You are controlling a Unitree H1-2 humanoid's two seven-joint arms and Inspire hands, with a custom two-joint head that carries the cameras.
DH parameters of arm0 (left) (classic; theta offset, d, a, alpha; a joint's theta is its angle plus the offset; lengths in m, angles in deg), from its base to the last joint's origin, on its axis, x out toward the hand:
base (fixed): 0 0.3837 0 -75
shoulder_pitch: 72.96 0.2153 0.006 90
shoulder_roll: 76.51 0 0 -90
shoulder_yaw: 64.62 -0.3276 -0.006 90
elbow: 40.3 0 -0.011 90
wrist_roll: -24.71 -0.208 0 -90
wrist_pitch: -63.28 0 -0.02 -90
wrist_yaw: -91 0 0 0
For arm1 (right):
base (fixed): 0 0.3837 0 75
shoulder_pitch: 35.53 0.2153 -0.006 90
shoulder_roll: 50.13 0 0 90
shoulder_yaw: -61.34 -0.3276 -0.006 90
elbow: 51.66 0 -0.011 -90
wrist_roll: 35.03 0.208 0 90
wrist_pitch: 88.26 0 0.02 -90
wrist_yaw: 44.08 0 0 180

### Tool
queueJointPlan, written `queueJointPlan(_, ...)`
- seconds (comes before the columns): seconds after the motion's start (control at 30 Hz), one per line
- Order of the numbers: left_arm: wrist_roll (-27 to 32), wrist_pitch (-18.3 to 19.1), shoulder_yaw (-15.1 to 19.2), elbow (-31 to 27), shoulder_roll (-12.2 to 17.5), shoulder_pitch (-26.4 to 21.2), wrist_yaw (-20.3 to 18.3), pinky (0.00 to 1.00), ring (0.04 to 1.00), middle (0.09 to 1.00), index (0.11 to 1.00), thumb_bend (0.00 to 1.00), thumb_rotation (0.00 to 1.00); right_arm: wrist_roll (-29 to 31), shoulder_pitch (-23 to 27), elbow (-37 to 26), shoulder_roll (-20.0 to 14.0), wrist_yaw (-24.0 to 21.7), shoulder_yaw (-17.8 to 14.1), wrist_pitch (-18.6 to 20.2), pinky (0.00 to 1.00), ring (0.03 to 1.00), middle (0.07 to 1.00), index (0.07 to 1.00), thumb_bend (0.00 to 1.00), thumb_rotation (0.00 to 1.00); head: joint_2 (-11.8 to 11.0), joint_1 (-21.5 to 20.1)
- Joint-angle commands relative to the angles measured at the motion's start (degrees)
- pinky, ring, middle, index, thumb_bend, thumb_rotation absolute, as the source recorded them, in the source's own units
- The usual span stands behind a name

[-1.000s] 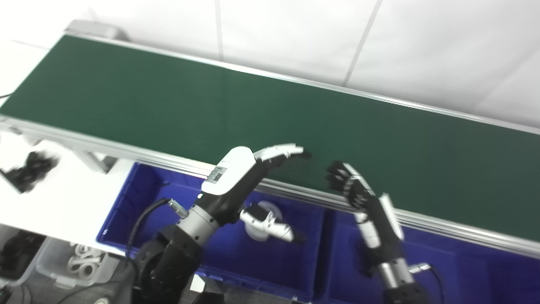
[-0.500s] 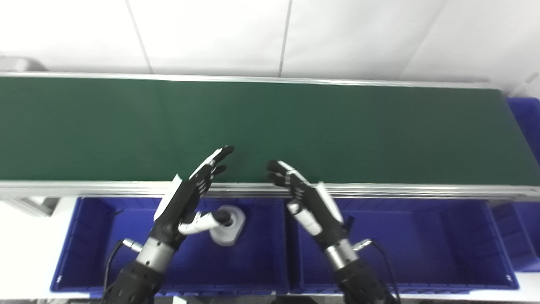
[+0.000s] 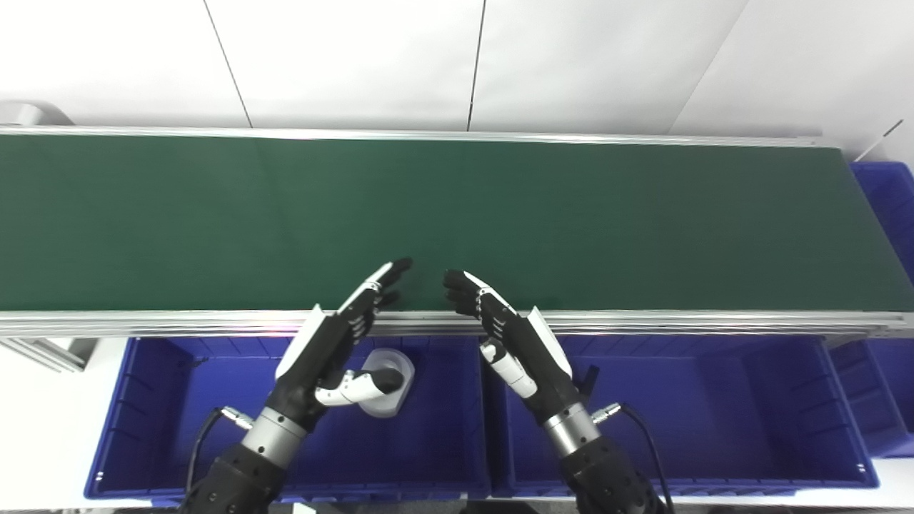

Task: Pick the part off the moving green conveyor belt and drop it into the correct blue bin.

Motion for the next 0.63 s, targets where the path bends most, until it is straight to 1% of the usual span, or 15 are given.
queueJointPlan(0.0, -0.4, -2.0, -0.3, -1.4, 0.2, -0.4, 0.2, 0.93, 0.979, 0.981, 0.921, 0.84, 0.68, 0.6, 0.0, -0.9, 0.1, 0.5, -0.2, -3.4, 0.86, 0.873, 0.892, 0.897, 0.79, 0.99, -0.1, 0.4)
queueJointPlan(0.17, -1.1, -1.8, -1.0, -1.9, -0.1, 0.0, 0.6, 0.92, 0.969, 0.975, 0.918, 0.84, 0.67, 1.1, -0.1, 0.0, -0.5, 0.5, -0.4, -5.4, 0.86, 0.87, 0.889, 0.893, 0.77, 0.99, -0.6, 1.8)
queueJointPlan(0.3, -1.0, -2.1, -1.1, -1.7, -0.5, 0.3, 0.9, 0.93, 0.972, 0.975, 0.915, 0.84, 0.67, 1.4, -0.5, 0.4, -1.0, 0.5, -0.6, -6.0, 0.86, 0.875, 0.904, 0.903, 0.79, 1.0, -1.2, 3.1)
queueJointPlan(0.4, -0.8, -2.5, -0.7, -1.1, -0.9, 0.6, 1.5, 0.93, 0.975, 0.976, 0.917, 0.84, 0.69, 0.5, -0.9, 0.9, -0.7, 1.9, -1.4, -8.4, 0.84, 0.876, 0.917, 0.891, 0.8, 1.0, -1.5, 4.6)
queueJointPlan(0.5, -0.3, -2.9, -0.4, -0.3, -1.3, 0.8, 2.1, 0.95, 0.981, 0.974, 0.916, 0.84, 0.7, -0.2, -1.2, 1.1, -0.5, 3.1, -2.2, -9.4, 0.85, 0.89, 0.922, 0.879, 0.83, 1.0, -1.8, 5.5)
queueJointPlan(0.6, 0.6, -3.1, 0.0, 0.4, -1.9, 1.1, 2.6, 0.96, 0.992, 0.977, 0.913, 0.84, 0.71, -0.4, -1.2, 1.8, -1.1, 3.5, -2.3, -10.5, 0.85, 0.892, 0.922, 0.885, 0.82, 1.0, -2.0, 5.7)
